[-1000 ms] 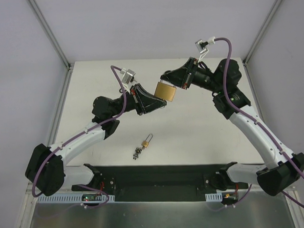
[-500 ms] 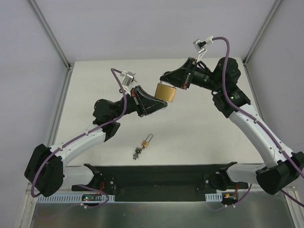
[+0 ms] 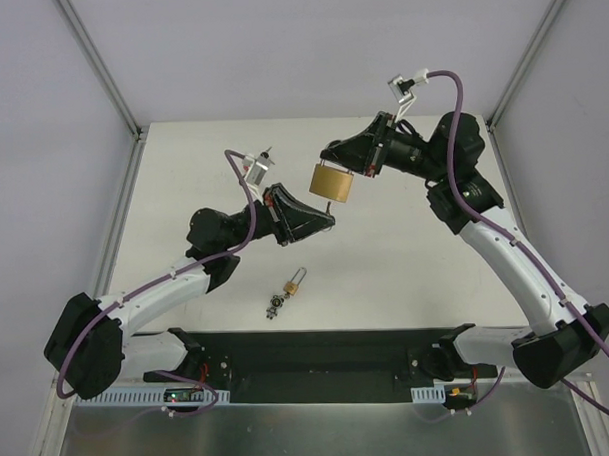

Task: Lock with the key
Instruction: Lock the lock, then place the lock at the center of the board.

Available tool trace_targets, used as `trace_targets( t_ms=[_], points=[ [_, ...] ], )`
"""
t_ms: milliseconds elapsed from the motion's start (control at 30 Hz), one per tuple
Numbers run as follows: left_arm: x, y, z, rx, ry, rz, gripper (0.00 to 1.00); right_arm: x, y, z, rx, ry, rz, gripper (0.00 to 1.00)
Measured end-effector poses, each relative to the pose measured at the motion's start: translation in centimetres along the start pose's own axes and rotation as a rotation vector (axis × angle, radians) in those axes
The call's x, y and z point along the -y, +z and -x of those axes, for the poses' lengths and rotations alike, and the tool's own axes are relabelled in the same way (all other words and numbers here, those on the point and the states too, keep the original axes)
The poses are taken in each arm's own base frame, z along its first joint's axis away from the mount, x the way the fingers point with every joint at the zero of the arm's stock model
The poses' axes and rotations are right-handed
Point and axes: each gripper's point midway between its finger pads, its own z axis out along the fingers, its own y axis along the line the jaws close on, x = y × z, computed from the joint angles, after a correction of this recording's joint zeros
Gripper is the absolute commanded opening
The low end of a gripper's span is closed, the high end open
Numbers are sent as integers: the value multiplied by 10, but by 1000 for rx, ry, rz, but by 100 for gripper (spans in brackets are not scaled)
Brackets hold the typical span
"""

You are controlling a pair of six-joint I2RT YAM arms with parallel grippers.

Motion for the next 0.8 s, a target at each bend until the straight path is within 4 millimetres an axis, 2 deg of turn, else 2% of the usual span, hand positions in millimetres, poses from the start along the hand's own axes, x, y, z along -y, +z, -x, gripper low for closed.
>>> trace_targets(
  t_ms=[200, 300, 600, 800],
  points=[
    [-17, -12, -35, -76, -63, 54, 0, -7, -1, 16, 46, -28, 9, 0],
    [-23, -17, -44, -97, -83, 79, 0, -8, -1, 19, 55, -35, 12, 1],
    [-15, -22, -42, -104, -40, 80, 0, -6, -3, 21, 60, -34, 7, 0],
    [-24, -25, -50, -142, -36, 125, 0, -4, -3, 20, 57, -33, 4, 1]
  ],
)
